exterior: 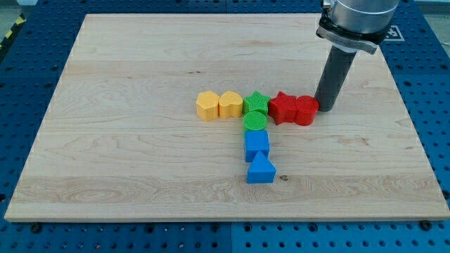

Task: Move your arm towards bottom center

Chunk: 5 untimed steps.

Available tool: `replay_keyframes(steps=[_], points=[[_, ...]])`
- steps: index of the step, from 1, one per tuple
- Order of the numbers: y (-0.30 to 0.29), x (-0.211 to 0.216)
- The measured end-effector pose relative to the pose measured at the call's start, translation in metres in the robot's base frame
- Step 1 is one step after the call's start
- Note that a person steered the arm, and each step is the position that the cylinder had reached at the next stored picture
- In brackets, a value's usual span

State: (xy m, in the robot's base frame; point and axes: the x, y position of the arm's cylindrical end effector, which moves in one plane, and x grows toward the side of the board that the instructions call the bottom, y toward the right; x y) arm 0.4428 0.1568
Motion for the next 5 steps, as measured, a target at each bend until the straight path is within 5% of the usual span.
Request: replay_keyframes(steps=[5], points=[[0.053, 0.010]])
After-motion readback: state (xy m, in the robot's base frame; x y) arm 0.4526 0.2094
